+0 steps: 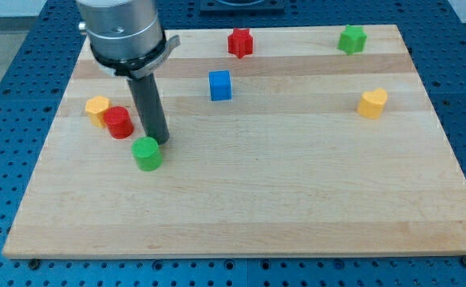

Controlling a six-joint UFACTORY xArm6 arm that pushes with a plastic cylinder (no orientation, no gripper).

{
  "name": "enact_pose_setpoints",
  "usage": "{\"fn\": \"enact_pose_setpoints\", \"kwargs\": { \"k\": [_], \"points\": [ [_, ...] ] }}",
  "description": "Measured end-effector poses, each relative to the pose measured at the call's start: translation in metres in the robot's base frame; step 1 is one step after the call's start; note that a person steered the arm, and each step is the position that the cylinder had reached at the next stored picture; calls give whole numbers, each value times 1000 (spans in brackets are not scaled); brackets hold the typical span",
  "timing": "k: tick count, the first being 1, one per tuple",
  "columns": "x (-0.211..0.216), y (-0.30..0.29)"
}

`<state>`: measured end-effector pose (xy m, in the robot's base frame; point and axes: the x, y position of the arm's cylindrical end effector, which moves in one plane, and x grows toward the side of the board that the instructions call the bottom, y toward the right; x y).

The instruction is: Place the green circle bottom left of the board

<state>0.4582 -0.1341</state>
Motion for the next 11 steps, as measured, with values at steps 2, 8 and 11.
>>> {"fn": "enact_pose_setpoints", "kwargs": {
  "k": [2,8,11],
  "points": [
    [31,-25],
    [66,-7],
    [93,-34]
  ]
}}
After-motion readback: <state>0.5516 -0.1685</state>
